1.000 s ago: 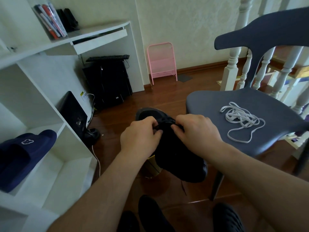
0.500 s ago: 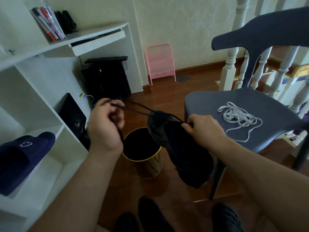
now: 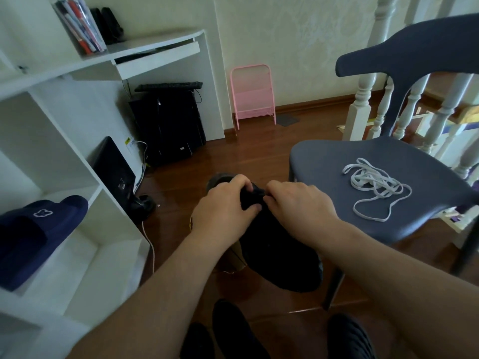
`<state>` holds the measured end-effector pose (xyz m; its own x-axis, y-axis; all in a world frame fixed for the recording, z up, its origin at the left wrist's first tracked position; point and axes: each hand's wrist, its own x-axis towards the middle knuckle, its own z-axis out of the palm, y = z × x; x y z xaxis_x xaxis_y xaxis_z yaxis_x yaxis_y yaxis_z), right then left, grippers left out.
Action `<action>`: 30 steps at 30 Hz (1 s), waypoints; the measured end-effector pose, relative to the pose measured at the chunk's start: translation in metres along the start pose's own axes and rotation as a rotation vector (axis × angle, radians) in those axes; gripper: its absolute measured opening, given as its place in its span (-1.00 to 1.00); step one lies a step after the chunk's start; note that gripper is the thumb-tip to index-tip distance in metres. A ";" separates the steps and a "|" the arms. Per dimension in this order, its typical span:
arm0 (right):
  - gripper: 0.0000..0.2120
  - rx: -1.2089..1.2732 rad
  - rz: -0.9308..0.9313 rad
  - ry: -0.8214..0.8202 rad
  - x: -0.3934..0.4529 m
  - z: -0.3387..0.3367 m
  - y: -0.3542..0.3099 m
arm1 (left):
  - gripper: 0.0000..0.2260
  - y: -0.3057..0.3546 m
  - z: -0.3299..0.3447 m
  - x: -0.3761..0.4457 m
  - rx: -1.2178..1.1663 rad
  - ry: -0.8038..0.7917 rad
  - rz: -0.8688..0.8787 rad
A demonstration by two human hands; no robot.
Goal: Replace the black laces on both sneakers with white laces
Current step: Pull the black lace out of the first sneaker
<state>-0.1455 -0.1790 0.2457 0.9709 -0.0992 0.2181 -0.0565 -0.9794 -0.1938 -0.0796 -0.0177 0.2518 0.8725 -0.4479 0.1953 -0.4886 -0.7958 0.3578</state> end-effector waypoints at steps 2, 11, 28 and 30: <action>-0.81 0.018 -0.008 0.013 -0.002 -0.001 -0.004 | -0.77 0.001 0.000 0.001 0.056 0.104 0.012; -0.78 0.001 0.031 0.025 0.001 0.000 0.003 | -0.84 0.005 -0.008 0.004 0.122 0.137 0.060; -0.80 0.175 0.124 0.039 0.002 0.009 0.018 | -0.69 -0.001 -0.007 -0.002 -0.441 -0.083 -0.098; -0.82 0.190 0.121 0.038 0.001 0.005 0.014 | -0.60 0.003 -0.005 -0.002 -0.182 -0.124 -0.016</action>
<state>-0.1440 -0.1924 0.2387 0.9501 -0.2235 0.2175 -0.1232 -0.9097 -0.3966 -0.0829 -0.0171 0.2575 0.8672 -0.4917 0.0788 -0.4563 -0.7214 0.5209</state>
